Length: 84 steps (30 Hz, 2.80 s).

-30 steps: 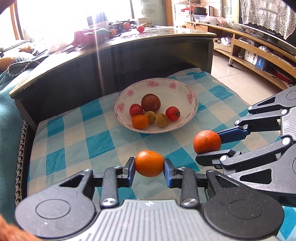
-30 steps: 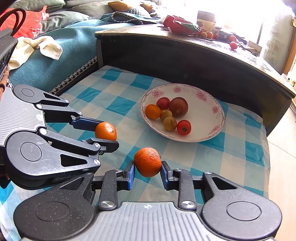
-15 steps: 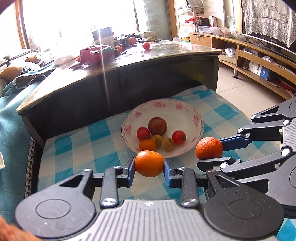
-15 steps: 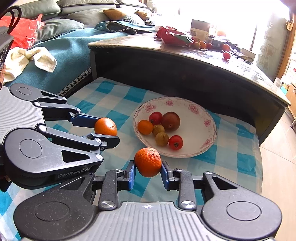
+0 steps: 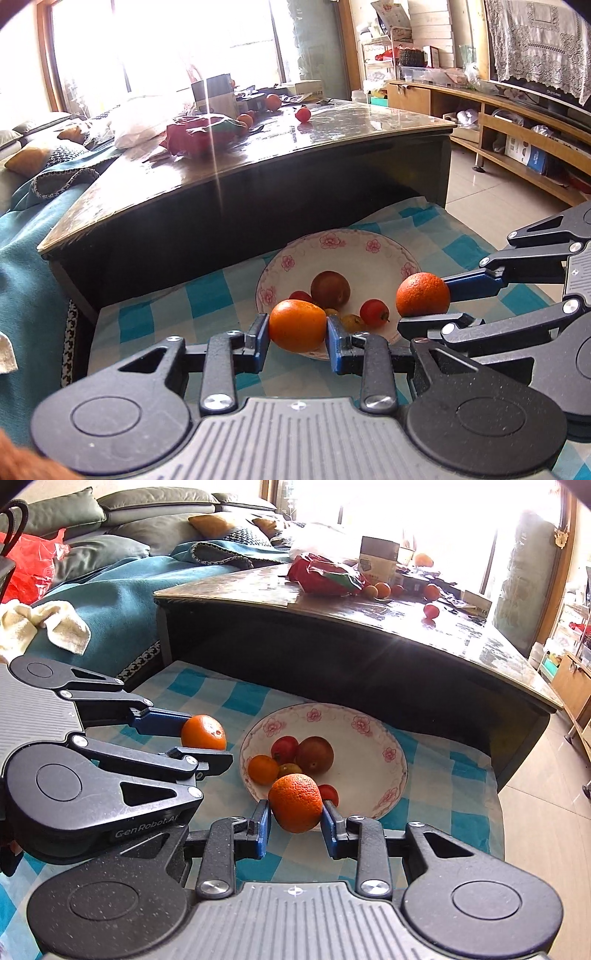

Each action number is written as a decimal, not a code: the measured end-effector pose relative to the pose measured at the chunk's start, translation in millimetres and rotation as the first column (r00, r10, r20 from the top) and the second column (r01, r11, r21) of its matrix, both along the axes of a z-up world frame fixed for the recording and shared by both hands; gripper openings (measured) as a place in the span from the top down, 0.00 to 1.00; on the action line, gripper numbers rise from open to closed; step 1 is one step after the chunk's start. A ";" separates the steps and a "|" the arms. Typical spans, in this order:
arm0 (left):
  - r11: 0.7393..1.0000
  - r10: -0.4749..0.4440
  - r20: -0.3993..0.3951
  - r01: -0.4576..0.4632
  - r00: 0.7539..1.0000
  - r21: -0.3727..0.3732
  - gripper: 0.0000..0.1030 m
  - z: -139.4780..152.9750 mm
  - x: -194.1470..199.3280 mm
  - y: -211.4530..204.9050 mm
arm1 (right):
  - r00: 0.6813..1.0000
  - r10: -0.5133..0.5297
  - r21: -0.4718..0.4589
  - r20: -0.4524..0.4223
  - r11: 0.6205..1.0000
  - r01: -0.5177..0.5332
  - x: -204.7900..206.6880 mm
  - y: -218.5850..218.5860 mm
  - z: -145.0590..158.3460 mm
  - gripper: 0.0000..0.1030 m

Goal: Organize fruits
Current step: 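Lift and carry both held tangerines over the white flowered bowl, then lower both tangerines into the bowl and open both grippers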

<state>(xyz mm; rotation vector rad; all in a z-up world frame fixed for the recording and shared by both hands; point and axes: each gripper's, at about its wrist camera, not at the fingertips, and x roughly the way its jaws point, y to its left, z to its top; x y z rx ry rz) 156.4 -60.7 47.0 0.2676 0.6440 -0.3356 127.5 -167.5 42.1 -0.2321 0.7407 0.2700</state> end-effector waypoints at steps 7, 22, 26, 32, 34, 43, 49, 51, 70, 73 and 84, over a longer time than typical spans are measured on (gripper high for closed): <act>0.999 0.015 -0.002 -0.015 1.000 -0.037 0.61 1.0 21.0 -0.2 | 0.999 -0.024 -0.002 0.021 1.000 0.024 19.1 -1.5 2.2 0.76; 0.997 0.034 -0.042 -0.037 0.999 -0.066 0.61 -21.9 82.8 -14.5 | 0.998 -0.068 0.024 0.005 0.997 0.068 72.2 -20.7 -8.8 0.76; 0.998 0.039 -0.060 -0.043 0.997 -0.056 0.61 -33.9 97.5 -18.7 | 0.997 -0.075 0.051 -0.011 0.996 0.076 88.9 -25.5 -17.8 0.76; 0.999 0.028 -0.069 -0.031 0.997 -0.033 0.61 -45.6 112.5 -26.1 | 0.996 -0.088 0.070 -0.032 0.993 0.090 104.9 -33.1 -35.0 0.76; 0.999 0.025 -0.070 -0.027 0.997 -0.027 0.61 -47.7 115.8 -27.7 | 0.995 -0.092 0.079 -0.037 0.992 0.095 109.0 -35.1 -38.7 0.76; 1.000 0.017 -0.082 -0.018 0.996 -0.012 0.61 -57.0 125.5 -34.9 | 0.994 -0.092 0.085 -0.052 0.992 0.096 114.6 -40.5 -49.3 0.74; 1.000 0.016 -0.079 -0.017 0.997 -0.005 0.61 -59.7 125.9 -36.3 | 0.994 -0.094 0.079 -0.053 0.992 0.098 117.3 -41.1 -53.0 0.74; 1.000 0.016 -0.078 -0.016 0.997 -0.001 0.61 -59.8 126.0 -36.6 | 0.994 -0.093 0.081 -0.053 0.992 0.098 118.1 -41.5 -53.8 0.74; 1.000 0.012 -0.075 -0.012 0.997 0.013 0.60 -57.3 123.3 -38.4 | 0.995 -0.089 0.072 -0.042 0.993 0.092 116.8 -43.7 -54.2 0.72; 1.000 0.012 -0.073 -0.011 0.997 0.013 0.58 -56.2 121.9 -39.0 | 0.995 -0.094 0.070 -0.041 0.993 0.097 116.1 -45.4 -53.6 0.68; 1.000 0.011 -0.047 -0.010 0.999 0.010 0.57 -42.8 111.7 -39.6 | 0.994 -0.100 0.066 -0.041 0.993 0.102 112.0 -49.7 -47.6 0.68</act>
